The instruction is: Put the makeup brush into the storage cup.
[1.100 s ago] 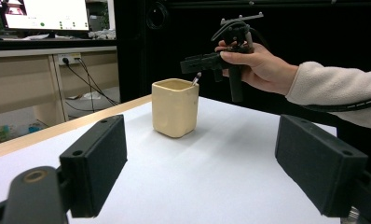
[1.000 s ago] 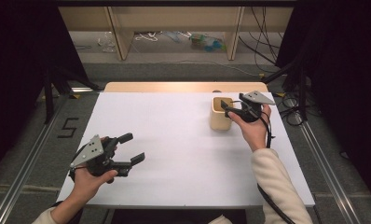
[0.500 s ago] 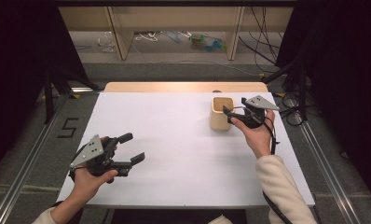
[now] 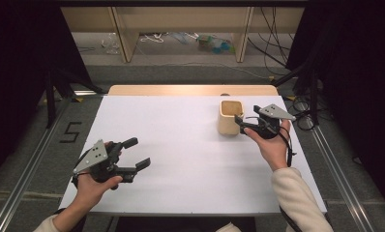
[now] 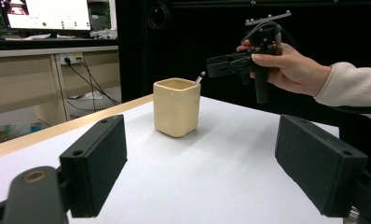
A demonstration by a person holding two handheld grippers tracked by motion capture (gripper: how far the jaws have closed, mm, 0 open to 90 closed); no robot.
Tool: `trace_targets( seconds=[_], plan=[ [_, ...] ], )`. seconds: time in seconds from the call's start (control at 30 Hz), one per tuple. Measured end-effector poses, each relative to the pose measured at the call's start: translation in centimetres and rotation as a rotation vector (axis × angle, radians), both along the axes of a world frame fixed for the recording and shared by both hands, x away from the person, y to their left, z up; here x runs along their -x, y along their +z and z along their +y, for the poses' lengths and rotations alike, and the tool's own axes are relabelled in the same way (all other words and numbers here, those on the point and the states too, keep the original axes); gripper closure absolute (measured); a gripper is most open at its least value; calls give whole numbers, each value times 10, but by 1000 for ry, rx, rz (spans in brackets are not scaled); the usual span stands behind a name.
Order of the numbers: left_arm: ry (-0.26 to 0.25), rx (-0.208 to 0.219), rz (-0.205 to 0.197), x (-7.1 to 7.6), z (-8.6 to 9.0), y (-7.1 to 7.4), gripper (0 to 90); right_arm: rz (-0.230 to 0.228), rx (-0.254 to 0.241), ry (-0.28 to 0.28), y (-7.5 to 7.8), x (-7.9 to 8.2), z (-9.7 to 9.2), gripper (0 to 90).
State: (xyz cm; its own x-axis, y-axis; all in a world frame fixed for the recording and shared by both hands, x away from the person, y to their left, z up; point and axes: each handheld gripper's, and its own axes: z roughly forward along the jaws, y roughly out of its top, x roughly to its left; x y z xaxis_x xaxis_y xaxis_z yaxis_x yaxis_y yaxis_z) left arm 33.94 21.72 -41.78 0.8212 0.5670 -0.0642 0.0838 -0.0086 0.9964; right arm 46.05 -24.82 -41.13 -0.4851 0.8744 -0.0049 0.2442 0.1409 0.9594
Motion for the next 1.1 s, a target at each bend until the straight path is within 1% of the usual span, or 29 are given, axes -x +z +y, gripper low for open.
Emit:
trace_targets(
  seconds=[0.03,0.07,0.1,0.13,0.17,0.2,0.27,0.33,0.37,0.4,0.43,0.47,0.5,0.53,0.57,0.6,0.63,0.67,0.7,0.73,0.77,0.83,0.87,0.9,0.93,1.0,1.03,1.07,1.1],
  plan=[
    [0,0,-1,0,0,0,166,-2,9,6,0,1,-1,163],
    [1,-1,-1,0,0,0,166,13,14,10,1,3,-2,163],
    [1,0,-1,0,0,0,166,-12,6,8,0,4,-2,162],
    [1,0,-1,0,0,0,166,-6,7,10,0,5,-2,163],
    [1,-1,-2,0,0,0,166,-17,1,17,-1,7,-2,163],
    [2,-1,-1,0,0,0,166,-10,6,13,0,9,-3,163],
    [2,-1,-2,0,0,0,166,-11,6,15,0,12,-4,163],
    [3,-2,-3,0,0,0,166,-21,2,27,1,14,-6,164],
    [3,-2,-3,0,0,0,166,-11,0,28,1,16,-6,164],
    [3,-1,-2,0,0,0,166,-21,11,28,1,17,-7,164],
    [3,-2,-3,0,0,0,166,-15,5,30,1,19,-7,164],
    [4,-2,-3,0,0,0,166,-30,8,25,1,19,-7,164],
    [4,-3,-4,0,0,0,166,-10,14,38,2,21,-8,164],
    [5,-3,-3,0,0,0,166,-7,8,38,2,23,-8,164],
    [5,-4,-4,0,0,0,166,-26,10,44,1,23,-8,164],
    [5,-4,-4,0,1,0,166,-9,11,46,2,25,-8,164],
    [5,-4,-5,0,1,0,166,-28,12,48,2,26,-8,164],
    [7,-4,-4,0,1,0,166,-12,14,60,2,27,-8,164],
    [6,-3,-4,0,1,0,166,-26,12,59,2,28,-8,164],
    [8,-4,-4,0,1,0,166,-20,7,61,3,30,-7,164],
    [8,-4,-5,0,1,0,166,-20,16,69,3,32,-8,164],
    [10,-3,-5,0,1,0,166,-25,6,74,3,35,-7,164],
    [15,1,1,0,1,0,166,-21,11,76,4,36,-7,164],
    [14,0,-1,0,1,0,166,-21,12,80,4,38,-7,164],
    [15,-1,-2,0,1,1,166,-28,3,82,4,39,-7,164],
    [17,0,-3,0,1,1,166,-26,7,85,5,43,-8,164],
    [17,-1,-4,0,1,1,165,-41,-7,89,4,44,-7,164],
    [19,-2,-5,-1,2,1,166,-36,1,87,5,46,-8,164],
    [20,-4,-7,-1,2,0,166,-31,-12,98,4,49,-8,164]
  ],
)
